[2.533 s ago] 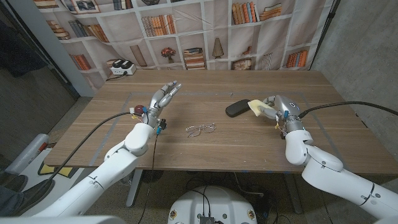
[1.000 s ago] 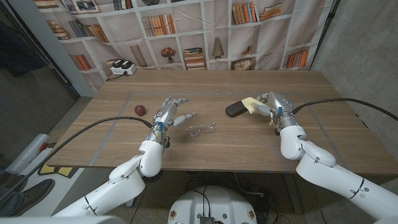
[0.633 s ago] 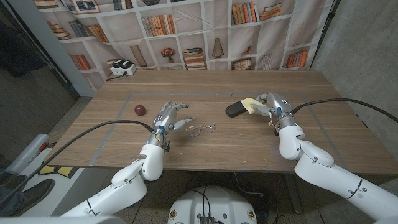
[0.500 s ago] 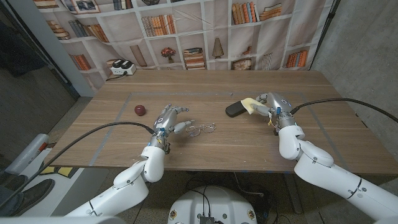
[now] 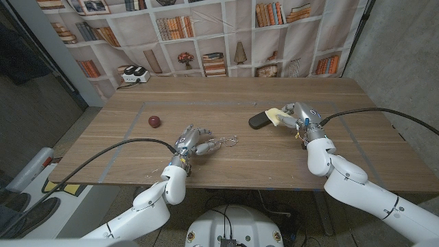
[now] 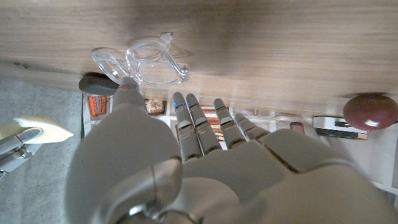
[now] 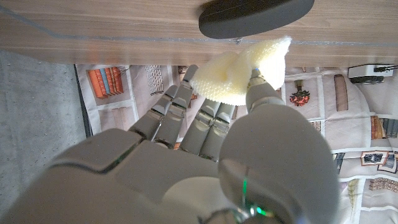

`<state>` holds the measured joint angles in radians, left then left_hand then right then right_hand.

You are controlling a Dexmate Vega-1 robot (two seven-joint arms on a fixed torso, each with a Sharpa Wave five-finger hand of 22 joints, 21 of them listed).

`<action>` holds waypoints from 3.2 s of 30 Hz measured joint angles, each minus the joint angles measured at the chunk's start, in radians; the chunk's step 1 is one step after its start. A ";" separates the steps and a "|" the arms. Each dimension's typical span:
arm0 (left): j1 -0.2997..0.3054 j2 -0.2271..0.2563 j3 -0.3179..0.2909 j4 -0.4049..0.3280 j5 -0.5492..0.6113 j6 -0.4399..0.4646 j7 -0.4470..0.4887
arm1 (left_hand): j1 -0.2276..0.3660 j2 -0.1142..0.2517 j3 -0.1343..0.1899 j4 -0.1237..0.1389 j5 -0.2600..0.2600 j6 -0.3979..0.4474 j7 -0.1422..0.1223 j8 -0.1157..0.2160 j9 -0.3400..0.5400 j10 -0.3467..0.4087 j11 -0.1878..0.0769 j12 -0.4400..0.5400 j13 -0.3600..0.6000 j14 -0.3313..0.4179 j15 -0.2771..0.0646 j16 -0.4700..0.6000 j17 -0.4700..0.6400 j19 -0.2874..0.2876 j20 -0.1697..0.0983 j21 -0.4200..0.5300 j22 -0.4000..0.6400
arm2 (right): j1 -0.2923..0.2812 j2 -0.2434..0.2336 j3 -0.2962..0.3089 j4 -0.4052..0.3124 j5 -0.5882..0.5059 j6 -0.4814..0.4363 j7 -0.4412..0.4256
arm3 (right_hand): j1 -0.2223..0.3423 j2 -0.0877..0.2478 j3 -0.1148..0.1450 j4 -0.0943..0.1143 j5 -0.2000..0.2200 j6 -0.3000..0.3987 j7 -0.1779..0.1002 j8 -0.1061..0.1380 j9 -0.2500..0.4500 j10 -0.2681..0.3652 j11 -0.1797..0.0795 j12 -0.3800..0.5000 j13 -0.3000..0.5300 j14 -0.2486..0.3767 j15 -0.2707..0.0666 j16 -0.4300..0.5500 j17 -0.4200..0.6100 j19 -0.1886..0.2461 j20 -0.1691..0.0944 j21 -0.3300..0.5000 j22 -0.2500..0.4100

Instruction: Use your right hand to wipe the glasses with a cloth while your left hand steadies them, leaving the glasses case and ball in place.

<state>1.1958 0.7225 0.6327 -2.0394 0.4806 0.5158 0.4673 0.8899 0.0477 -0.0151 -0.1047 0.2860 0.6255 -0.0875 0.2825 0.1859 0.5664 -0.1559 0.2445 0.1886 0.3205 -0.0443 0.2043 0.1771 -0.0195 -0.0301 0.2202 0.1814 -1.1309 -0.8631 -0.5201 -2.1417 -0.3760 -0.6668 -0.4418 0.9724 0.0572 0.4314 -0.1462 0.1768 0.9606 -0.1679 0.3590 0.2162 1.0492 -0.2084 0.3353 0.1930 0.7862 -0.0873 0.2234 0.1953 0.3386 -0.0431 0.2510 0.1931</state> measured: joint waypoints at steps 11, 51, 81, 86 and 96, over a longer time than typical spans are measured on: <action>-0.022 0.001 0.031 0.005 0.000 0.022 -0.016 | 0.038 0.015 0.013 -0.013 0.008 0.048 -0.013 0.006 0.000 0.044 -0.011 0.000 0.000 0.014 0.003 0.000 -0.003 0.005 0.005 0.000 0.000 | 0.005 0.000 -0.002 0.008 0.008 0.012 0.006 | 0.003 0.000 -0.004 -0.004 0.001 0.000 0.000 -0.002 0.000 0.002 -0.001 -0.001 0.000 0.000 0.000 0.000 0.000 0.000 0.000 0.000 -0.003; -0.068 -0.038 0.064 0.071 0.015 0.018 0.050 | 0.308 0.118 0.223 -0.035 -0.106 0.318 -0.025 0.017 -0.003 0.353 -0.014 -0.022 -0.001 0.276 -0.009 0.000 -0.005 0.170 -0.006 0.007 -0.005 | 0.001 0.008 -0.003 0.000 0.003 0.001 -0.006 | 0.001 0.004 -0.013 0.004 0.001 0.000 0.000 -0.004 0.000 0.008 0.001 -0.013 0.000 0.000 0.000 -0.009 0.000 0.000 0.000 -0.008 -0.002; -0.098 -0.068 -0.007 0.124 -0.188 -0.177 0.041 | 0.321 0.113 0.235 -0.047 -0.113 0.370 0.020 0.012 -0.002 0.398 0.005 -0.033 -0.001 0.332 -0.018 -0.005 -0.005 0.205 -0.005 0.007 -0.005 | -0.025 0.013 -0.014 -0.036 -0.072 0.113 -0.036 | 0.001 0.004 -0.018 -0.001 0.001 0.008 0.000 -0.010 0.000 0.015 0.001 -0.011 0.000 0.000 0.000 -0.013 -0.005 0.000 0.000 -0.008 -0.002; -0.120 -0.074 -0.024 0.148 -0.220 -0.220 0.032 | 0.321 0.113 0.240 -0.051 -0.113 0.371 0.022 0.012 -0.002 0.398 0.005 -0.033 -0.001 0.340 -0.015 -0.005 -0.009 0.211 -0.011 0.007 -0.005 | -0.030 0.016 -0.013 -0.047 -0.096 0.118 -0.040 | 0.005 0.000 -0.019 0.000 0.000 0.008 0.000 -0.007 0.000 0.015 0.000 -0.011 0.000 0.000 0.000 -0.013 -0.005 -0.004 0.004 -0.008 -0.002; -0.161 -0.081 -0.028 0.162 -0.241 -0.295 0.007 | 0.321 0.113 0.244 -0.055 -0.117 0.368 0.032 0.005 0.003 0.400 0.007 -0.033 0.000 0.348 -0.016 -0.005 -0.010 0.220 -0.009 0.007 -0.004 | -0.042 0.021 -0.009 -0.073 -0.154 0.135 -0.049 | 0.010 0.003 -0.022 0.003 0.000 0.007 0.000 -0.007 0.000 0.015 0.000 -0.012 0.000 0.000 0.000 -0.013 -0.005 -0.013 0.002 -0.017 -0.002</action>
<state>1.0350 0.6412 0.6047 -1.8777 0.2393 0.2206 0.4740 1.2110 0.1609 0.2285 -0.1597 0.1694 0.9934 -0.0551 0.2877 0.1892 0.9662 -0.1487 0.2118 0.1886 0.6684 -0.0605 0.1994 0.1674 0.2003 -0.0391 0.2271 0.1770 -1.1730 -0.8425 -0.5292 -2.2145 -0.5303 -0.5317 -0.4903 0.9824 0.0605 0.4093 -0.1434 0.1764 0.9681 -0.1678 0.3515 0.2163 1.0640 -0.2083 0.3230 0.1933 0.7862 -0.0873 0.2103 0.1906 0.3258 -0.0410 0.2345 0.1909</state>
